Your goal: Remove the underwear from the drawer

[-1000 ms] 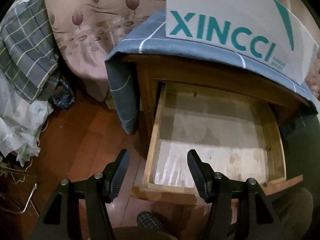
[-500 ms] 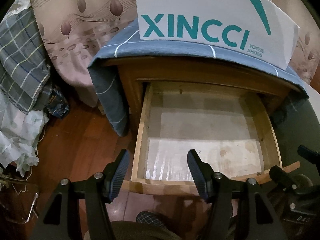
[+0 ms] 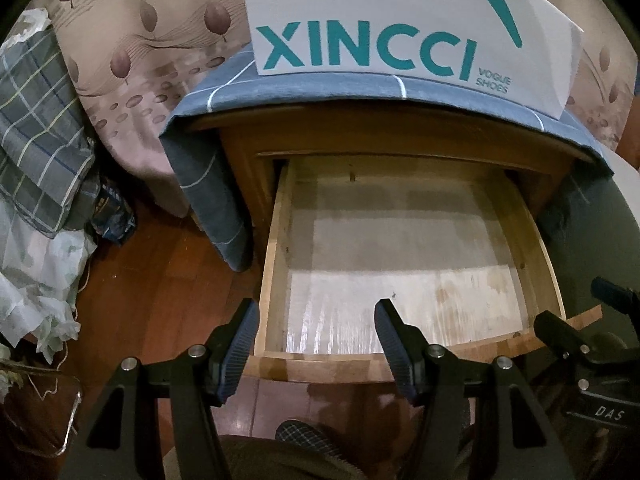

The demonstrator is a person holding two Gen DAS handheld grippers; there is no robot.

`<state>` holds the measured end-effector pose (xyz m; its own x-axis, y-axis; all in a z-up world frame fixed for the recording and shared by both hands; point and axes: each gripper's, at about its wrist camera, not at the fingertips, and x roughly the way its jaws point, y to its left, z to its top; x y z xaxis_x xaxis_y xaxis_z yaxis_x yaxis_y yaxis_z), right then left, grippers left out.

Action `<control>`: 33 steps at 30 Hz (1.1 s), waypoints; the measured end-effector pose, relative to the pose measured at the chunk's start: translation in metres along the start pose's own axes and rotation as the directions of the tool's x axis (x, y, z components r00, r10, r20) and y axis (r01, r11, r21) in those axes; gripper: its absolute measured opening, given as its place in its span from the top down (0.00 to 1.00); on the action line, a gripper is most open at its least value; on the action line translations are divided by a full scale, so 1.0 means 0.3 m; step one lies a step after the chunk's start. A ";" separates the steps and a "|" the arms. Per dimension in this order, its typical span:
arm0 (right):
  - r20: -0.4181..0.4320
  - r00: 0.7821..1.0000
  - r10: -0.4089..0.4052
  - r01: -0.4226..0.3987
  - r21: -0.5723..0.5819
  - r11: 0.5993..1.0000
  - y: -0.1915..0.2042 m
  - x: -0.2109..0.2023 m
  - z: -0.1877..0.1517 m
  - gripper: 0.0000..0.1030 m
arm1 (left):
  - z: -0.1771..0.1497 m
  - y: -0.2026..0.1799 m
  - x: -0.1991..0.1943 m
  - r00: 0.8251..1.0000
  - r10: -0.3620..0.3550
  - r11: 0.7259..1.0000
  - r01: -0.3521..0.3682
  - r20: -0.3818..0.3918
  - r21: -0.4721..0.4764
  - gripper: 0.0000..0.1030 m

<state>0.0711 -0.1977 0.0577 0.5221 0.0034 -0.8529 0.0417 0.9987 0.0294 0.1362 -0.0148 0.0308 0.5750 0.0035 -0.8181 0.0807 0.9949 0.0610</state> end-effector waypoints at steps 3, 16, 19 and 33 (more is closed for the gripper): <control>-0.002 1.000 -0.004 0.004 -0.013 1.000 0.006 0.005 -0.002 0.02 | -0.001 -0.007 0.003 1.000 0.003 1.000 -0.003 -0.001 0.012 0.40; -0.013 1.000 -0.013 0.013 -0.027 1.000 0.012 0.009 -0.004 0.02 | -0.002 -0.021 0.008 1.000 -0.005 1.000 0.005 -0.006 0.022 0.40; -0.014 1.000 -0.015 0.015 -0.032 0.999 0.013 0.010 -0.004 0.02 | -0.002 -0.021 0.007 1.000 -0.007 1.000 0.007 -0.007 0.022 0.40; -0.015 1.000 -0.017 0.016 -0.037 0.999 0.017 0.013 -0.003 0.02 | 0.000 -0.029 0.008 1.000 -0.010 1.000 0.011 -0.007 0.029 0.40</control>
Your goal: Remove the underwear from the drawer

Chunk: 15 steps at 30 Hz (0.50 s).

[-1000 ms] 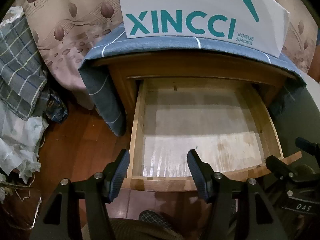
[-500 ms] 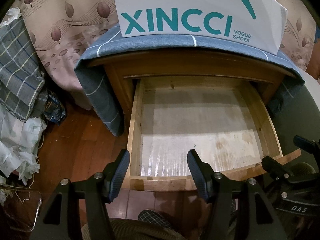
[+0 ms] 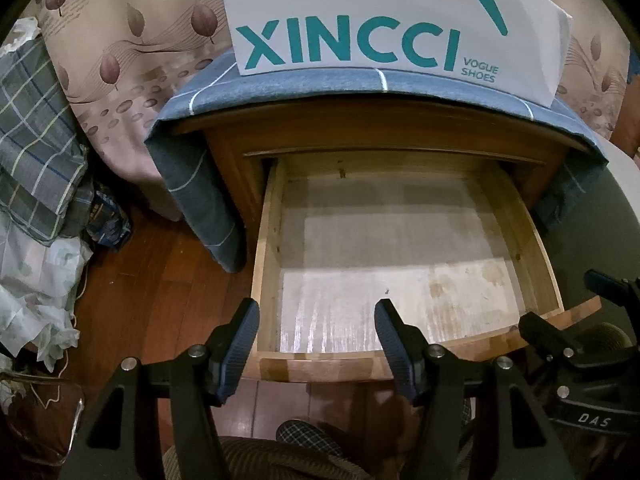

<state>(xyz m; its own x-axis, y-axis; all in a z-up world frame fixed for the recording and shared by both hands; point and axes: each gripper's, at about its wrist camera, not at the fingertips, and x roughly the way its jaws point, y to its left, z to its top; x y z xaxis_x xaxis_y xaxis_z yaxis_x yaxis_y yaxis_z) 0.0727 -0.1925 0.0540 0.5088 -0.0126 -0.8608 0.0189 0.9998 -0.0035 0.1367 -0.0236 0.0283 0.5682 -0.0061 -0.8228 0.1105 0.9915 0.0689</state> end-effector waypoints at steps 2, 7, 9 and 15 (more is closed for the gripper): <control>0.000 1.000 -0.001 0.001 0.000 1.000 0.000 -0.001 0.000 0.02 | -0.001 0.001 -0.001 1.000 -0.002 1.000 0.002 -0.002 0.002 0.40; -0.004 1.000 -0.001 0.001 -0.002 1.000 0.001 0.001 -0.001 0.02 | -0.001 -0.001 -0.004 1.000 0.000 1.000 0.000 -0.003 0.007 0.40; -0.005 1.000 -0.001 0.001 -0.003 1.000 0.001 0.001 -0.001 0.02 | -0.001 -0.002 -0.004 1.000 -0.001 1.000 0.001 -0.003 0.007 0.40; -0.007 1.000 -0.002 0.002 -0.003 1.000 0.002 0.002 0.000 0.02 | 0.000 -0.004 -0.002 1.000 0.002 1.000 -0.002 -0.005 0.010 0.40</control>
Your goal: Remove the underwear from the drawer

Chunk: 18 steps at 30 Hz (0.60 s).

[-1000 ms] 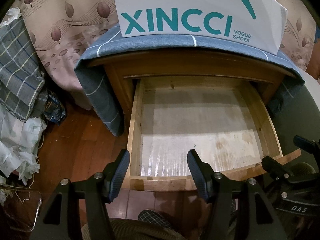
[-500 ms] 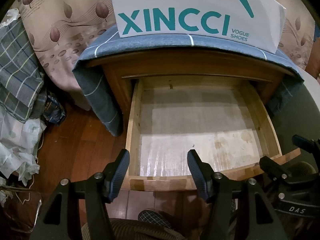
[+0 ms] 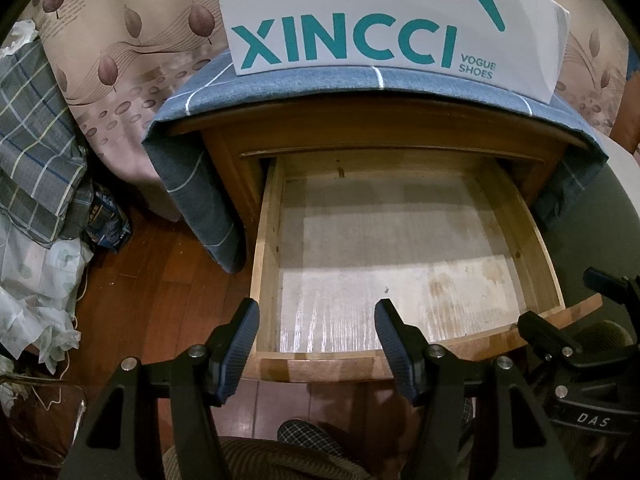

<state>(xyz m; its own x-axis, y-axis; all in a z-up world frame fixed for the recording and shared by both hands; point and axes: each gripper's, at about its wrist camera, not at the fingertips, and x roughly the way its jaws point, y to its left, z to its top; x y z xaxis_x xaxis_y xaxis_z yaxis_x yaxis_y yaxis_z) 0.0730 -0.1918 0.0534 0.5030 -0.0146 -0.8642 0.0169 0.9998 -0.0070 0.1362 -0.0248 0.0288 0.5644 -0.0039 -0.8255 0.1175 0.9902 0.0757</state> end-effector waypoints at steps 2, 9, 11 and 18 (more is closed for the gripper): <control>0.000 1.000 0.000 0.000 0.000 1.000 0.000 0.000 0.000 0.02 | 0.000 0.000 0.000 1.000 -0.001 1.000 0.001 -0.001 0.001 0.40; 0.000 1.000 0.001 -0.001 0.000 1.000 0.000 0.000 0.000 0.02 | 0.001 -0.002 0.000 1.000 -0.002 1.000 0.002 -0.002 0.004 0.40; -0.001 1.000 0.000 0.000 0.000 1.000 0.000 0.000 0.000 0.02 | 0.000 0.000 0.000 1.000 -0.005 1.000 0.005 -0.003 0.005 0.40; 0.000 1.000 0.001 -0.001 0.000 1.000 0.000 -0.001 0.001 0.02 | 0.000 -0.002 0.001 1.000 -0.002 1.000 0.002 -0.002 0.006 0.40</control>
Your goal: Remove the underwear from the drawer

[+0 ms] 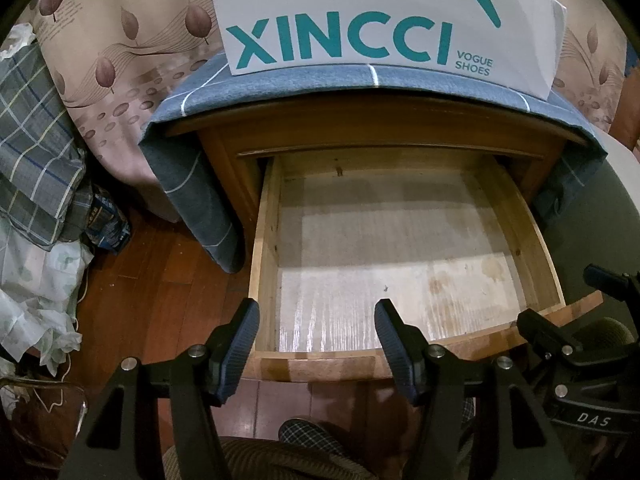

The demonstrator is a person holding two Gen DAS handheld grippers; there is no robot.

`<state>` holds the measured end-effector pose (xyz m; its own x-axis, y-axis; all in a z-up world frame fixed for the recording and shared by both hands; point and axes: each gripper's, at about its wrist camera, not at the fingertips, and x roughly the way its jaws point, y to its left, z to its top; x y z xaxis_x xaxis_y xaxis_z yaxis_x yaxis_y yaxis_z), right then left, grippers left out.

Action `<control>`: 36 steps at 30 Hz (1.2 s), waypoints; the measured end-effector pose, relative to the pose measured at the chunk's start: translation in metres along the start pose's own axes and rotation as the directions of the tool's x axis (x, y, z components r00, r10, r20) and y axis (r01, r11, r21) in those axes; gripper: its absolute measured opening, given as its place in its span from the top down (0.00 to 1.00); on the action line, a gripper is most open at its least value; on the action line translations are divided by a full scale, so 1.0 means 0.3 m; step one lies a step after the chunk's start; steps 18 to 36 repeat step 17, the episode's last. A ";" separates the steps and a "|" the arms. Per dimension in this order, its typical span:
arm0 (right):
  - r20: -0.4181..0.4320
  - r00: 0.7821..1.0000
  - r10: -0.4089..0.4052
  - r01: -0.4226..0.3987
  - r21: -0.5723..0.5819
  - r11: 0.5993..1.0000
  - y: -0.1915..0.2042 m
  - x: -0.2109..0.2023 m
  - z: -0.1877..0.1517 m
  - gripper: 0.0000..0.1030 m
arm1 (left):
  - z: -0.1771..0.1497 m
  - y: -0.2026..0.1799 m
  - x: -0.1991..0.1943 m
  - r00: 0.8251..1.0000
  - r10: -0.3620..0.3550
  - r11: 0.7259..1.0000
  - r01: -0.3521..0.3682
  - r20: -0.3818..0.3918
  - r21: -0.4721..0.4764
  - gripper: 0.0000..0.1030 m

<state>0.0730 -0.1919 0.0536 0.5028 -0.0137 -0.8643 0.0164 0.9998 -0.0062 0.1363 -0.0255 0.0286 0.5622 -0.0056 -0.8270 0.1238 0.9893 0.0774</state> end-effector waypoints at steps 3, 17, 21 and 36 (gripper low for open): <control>-0.001 1.000 -0.001 0.001 0.000 1.000 0.001 0.000 0.000 0.02 | 0.000 0.000 0.000 1.000 0.000 1.000 0.000 0.000 0.000 0.40; -0.001 1.000 0.000 0.000 0.000 1.000 0.002 0.000 0.000 0.02 | -0.002 0.000 0.002 1.000 -0.007 1.000 0.007 0.004 0.018 0.40; -0.001 1.000 0.000 0.000 0.000 1.000 0.002 0.000 0.000 0.02 | -0.002 0.000 0.002 1.000 -0.007 1.000 0.007 0.004 0.018 0.40; -0.001 1.000 0.000 0.000 0.000 1.000 0.002 0.000 0.000 0.02 | -0.002 0.000 0.002 1.000 -0.007 1.000 0.007 0.004 0.018 0.40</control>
